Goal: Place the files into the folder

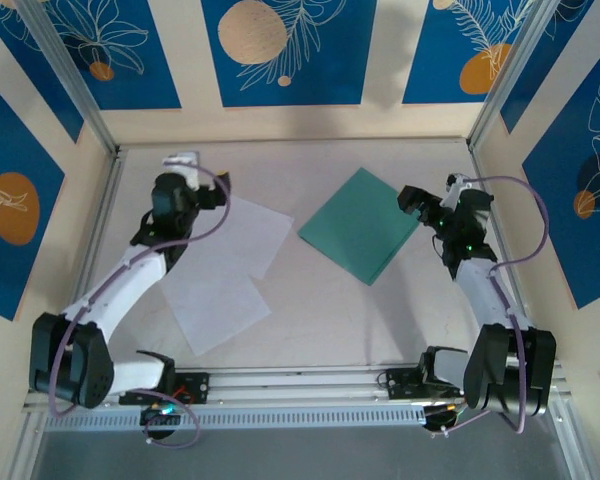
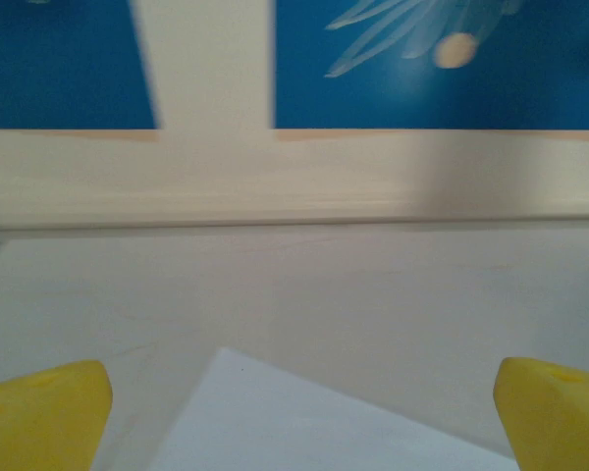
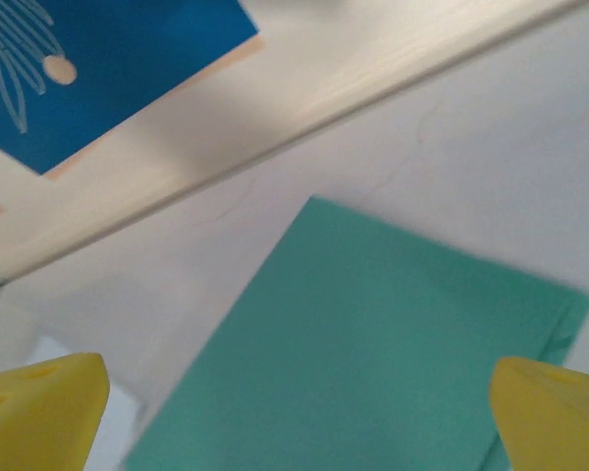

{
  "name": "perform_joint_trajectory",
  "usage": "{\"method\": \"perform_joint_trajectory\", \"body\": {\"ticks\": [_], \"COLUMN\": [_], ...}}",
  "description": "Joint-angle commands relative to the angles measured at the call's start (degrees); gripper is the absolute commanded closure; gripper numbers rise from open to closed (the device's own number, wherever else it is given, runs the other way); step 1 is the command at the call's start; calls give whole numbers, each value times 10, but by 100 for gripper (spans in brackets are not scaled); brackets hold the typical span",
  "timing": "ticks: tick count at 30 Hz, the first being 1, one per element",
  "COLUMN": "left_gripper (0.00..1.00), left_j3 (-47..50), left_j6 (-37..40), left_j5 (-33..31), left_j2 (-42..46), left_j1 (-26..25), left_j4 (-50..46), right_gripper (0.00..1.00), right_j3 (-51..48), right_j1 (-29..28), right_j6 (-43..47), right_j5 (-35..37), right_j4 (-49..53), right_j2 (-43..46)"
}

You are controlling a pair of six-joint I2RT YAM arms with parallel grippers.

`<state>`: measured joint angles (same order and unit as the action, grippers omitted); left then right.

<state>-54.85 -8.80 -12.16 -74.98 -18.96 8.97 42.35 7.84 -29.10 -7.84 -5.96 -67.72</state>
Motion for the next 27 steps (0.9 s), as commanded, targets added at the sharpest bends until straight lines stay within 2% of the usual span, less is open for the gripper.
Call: {"method": "perform_joint_trajectory", "body": {"ticks": [1, 5, 8, 15, 21, 27], "left_gripper": [0, 0, 0, 0, 0, 0], "left_j3": [-78, -191, -256, -399, -499, -538], "left_j6": [-38, -65, -85, -121, -119, -126], "left_j5": [57, 106, 153, 256, 274, 292], "left_j2": [-72, -179, -248, -411, -505, -555], "left_j1": [-73, -126, -147, -158, -158, -156], "left_j4": [-134, -190, -212, -280, -338, -347], "right_gripper": [0, 0, 1, 1, 4, 6], "right_j3": [52, 54, 46, 11, -2, 2], "right_j1": [-7, -13, -14, -7, -1, 3], "right_j6": [-88, -111, -115, -119, -137, -142], "right_j5": [-78, -134, -156, -180, -210, -220], "right_j4": [151, 169, 180, 161, 139, 137], "right_j2": [-8, -21, -30, -44, -88, -128]}}
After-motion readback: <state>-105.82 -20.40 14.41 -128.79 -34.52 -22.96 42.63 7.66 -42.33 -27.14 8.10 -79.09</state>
